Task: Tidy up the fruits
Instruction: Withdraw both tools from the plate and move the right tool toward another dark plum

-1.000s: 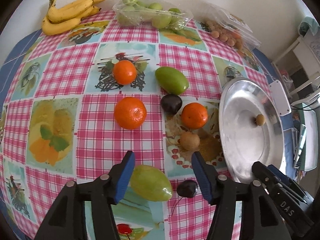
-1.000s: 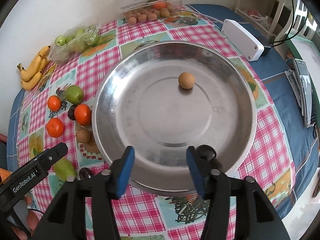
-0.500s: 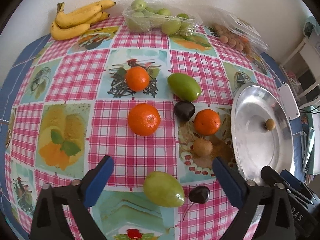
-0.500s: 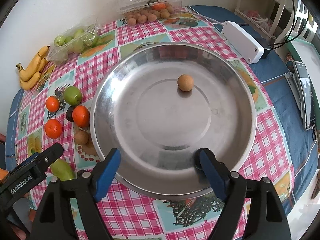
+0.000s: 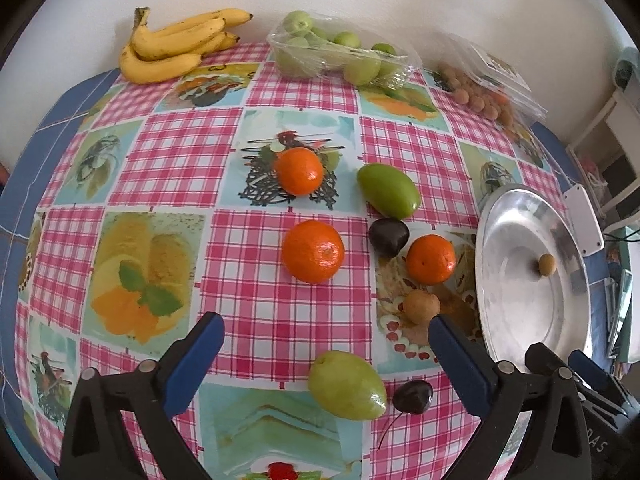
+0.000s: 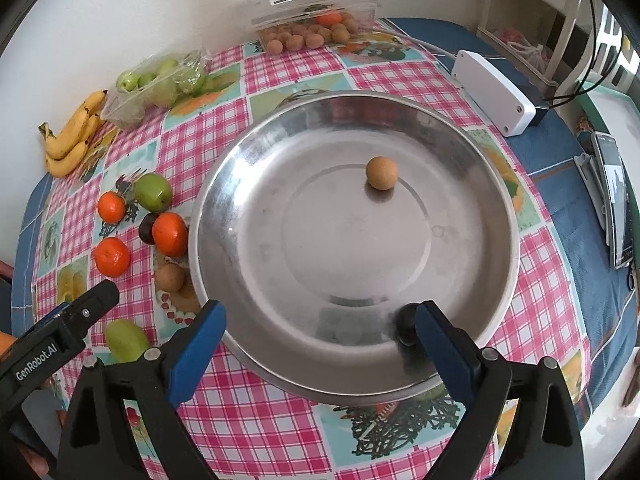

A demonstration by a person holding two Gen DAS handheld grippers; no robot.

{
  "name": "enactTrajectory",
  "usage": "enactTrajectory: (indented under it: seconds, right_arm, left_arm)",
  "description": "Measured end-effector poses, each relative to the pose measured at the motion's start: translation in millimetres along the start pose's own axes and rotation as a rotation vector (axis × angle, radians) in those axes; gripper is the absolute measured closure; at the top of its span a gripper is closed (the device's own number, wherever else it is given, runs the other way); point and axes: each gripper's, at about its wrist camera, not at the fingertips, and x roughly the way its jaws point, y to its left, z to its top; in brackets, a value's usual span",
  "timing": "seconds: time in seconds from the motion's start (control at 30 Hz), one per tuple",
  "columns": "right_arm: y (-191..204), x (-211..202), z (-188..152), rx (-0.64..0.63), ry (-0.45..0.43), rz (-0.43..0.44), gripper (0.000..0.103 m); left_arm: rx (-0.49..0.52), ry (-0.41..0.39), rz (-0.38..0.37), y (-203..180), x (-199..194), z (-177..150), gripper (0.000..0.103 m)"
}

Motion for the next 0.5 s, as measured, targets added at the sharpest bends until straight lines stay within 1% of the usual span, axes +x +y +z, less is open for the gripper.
enactTrajectory:
  seconds: [0.3, 0.5]
  right_arm:
    - [18, -5, -5, -0.034, -0.011, 0.066, 0.007]
    - [41, -14, -11, -0.096, -0.007, 0.136, 0.007]
  left_arm:
    - [-0.059, -0.021, 0.011, 28, -8, -4, 0.000]
    - [-0.093, -0.026, 0.001, 42, -16, -8, 0.000]
